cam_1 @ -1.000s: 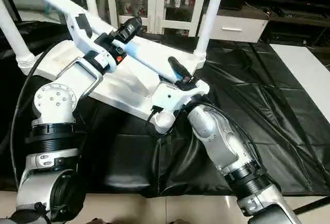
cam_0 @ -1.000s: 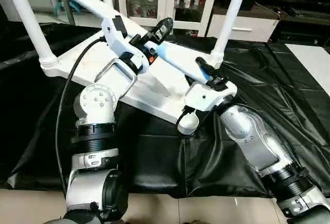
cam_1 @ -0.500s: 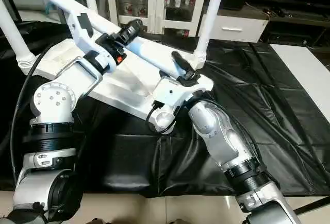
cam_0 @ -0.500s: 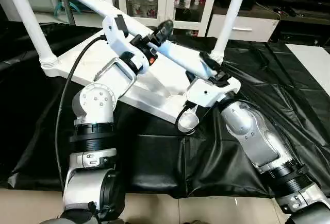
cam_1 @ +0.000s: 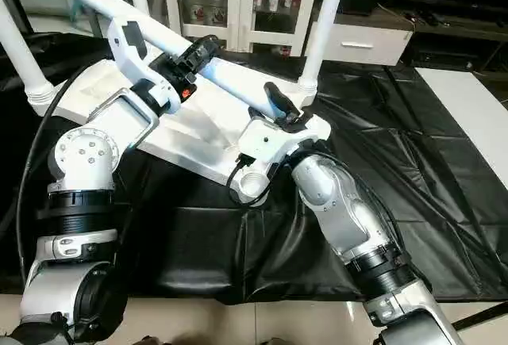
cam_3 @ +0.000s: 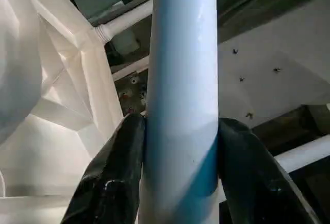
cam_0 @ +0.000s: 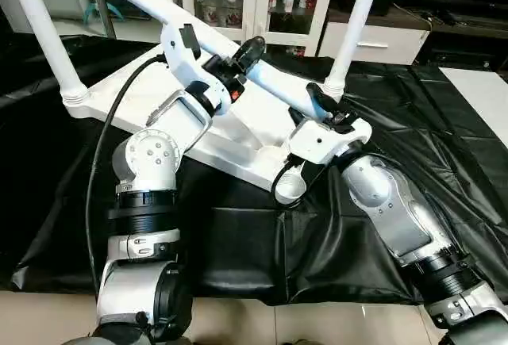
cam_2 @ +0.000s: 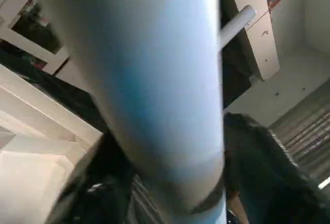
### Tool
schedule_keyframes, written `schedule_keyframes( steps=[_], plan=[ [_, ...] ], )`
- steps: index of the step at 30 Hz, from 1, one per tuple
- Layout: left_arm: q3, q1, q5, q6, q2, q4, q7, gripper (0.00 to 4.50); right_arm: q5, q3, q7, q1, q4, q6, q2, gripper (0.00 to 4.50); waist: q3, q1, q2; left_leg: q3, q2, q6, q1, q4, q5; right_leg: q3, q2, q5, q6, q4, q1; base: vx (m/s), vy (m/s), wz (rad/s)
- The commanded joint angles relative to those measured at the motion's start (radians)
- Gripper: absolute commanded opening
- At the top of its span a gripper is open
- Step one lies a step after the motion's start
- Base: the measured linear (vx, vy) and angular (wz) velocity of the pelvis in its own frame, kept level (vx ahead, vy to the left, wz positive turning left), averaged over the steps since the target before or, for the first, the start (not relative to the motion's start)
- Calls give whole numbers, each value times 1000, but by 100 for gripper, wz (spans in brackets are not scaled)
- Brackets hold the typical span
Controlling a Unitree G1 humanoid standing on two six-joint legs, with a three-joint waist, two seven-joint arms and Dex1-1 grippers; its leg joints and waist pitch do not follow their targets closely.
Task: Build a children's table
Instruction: Pick table leg
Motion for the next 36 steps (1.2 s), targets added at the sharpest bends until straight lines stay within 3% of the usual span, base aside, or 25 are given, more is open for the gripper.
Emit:
schedule_keyframes(
  steps=[1, 10, 11, 13, 19, 21, 22, 23, 24, 26, 28, 31, 33, 34, 36],
  plan=[
    [-7, -7, 9, -9, 0, 10, 6, 241, 7, -22, 8, -10, -1, -5, -3, 175, -74, -5, 4, -4, 11, 20, 21, -66, -173, 25, -16, -90, -188, -54, 54, 0, 0, 0],
    [0, -8, 12, -20, 2, 12, 16, 197, 7, -28, 3, -11, 0, -11, 2, 175, -74, -5, 5, -4, 11, 22, 21, -66, -175, 24, -16, -91, -191, -55, 54, 0, 0, 0],
    [0, -8, 15, -24, 3, 13, 17, 191, 9, -29, 2, -10, 0, -12, 4, 210, -73, -5, 5, -4, 11, 22, 20, -67, -177, 24, -15, -93, -190, -55, 54, 0, 0, 0],
    [-5, -8, 31, -37, 8, 15, 19, 190, 104, -46, 60, 0, -17, -43, 24, 245, -75, -6, 6, -4, 11, 31, 22, -67, -196, 24, -16, -96, -190, -56, 54, 0, 0, 0],
    [-3, -15, 40, -55, 10, 21, 26, 178, 166, -45, 104, 13, -49, -91, 31, 287, -75, -3, 7, -5, 13, 35, 21, -67, -168, 24, -17, -72, -190, -53, 55, 0, 0, 0],
    [0, -24, 50, -81, 13, 35, 30, 176, 236, -21, 177, 38, -90, -138, 31, 292, -76, -3, 20, -7, 14, 31, 23, -67, -174, 24, -17, -54, -201, -52, 55, 0, 0, 0],
    [-1, -31, 54, -93, 18, 46, 22, 173, 300, -20, 225, 59, -128, -135, 38, 293, -75, -2, 17, -5, 14, 36, 23, -67, -181, 24, -16, -52, -201, -55, 55, 0, 0, 0],
    [-1, -31, 54, -93, 18, 46, 22, 172, 300, -20, 225, 59, -128, -135, 38, 293, -74, -2, 23, -5, 13, 43, 24, -68, -191, 25, -15, -50, -203, -55, 55, 0, 0, 0],
    [0, -37, 56, -101, 25, 59, 14, 172, 369, -29, 268, 80, -169, -109, 50, 293, -76, -2, 19, -7, 15, 46, 23, -70, -199, 24, -16, -46, -205, -55, 57, 0, 0, 0],
    [2, -45, 59, -110, 38, 76, 3, 171, 432, -56, 302, 95, -205, -65, 58, 293, -74, -3, 24, -10, 16, 48, 22, -73, -211, 23, -16, -58, -213, -55, 56, 0, 0, 0],
    [4, -57, 59, -105, 59, 89, -24, 170, 523, -115, 341, 89, -223, 15, 59, 293, -74, -4, 22, -12, 17, 36, 23, -74, -224, 23, -18, -85, -214, -56, 57, 0, 0, 0],
    [2, -64, 53, -90, 72, 88, -48, 170, 587, -153, 368, 77, -230, 83, 55, 293, -72, -3, 24, -12, 17, 22, 26, -76, -243, 24, -18, -109, -219, -58, 54, 0, 0, 0],
    [-24, -62, 9, -11, 113, 54, -152, 170, 762, -242, 444, 28, -237, 286, 32, 293, -73, -4, 20, -12, 16, 22, 26, -76, -232, 24, -17, -100, -223, -55, 57, 0, 0, 0],
    [-49, -51, -17, 36, 142, 23, -221, 170, 864, -287, 490, -6, -232, 398, 4, 293, -75, 1, 25, -14, 16, 28, 28, -74, -204, 24, -19, -73, -237, -48, 59, 0, 0, 0],
    [-95, -29, -37, 79, 187, -21, -313, 170, 994, -331, 566, -49, -222, 539, -57, 293, -74, 3, 28, -10, 17, 31, 30, -71, -173, 23, -16, -32, -257, -46, 57, 0, 0, 0]
  ],
)
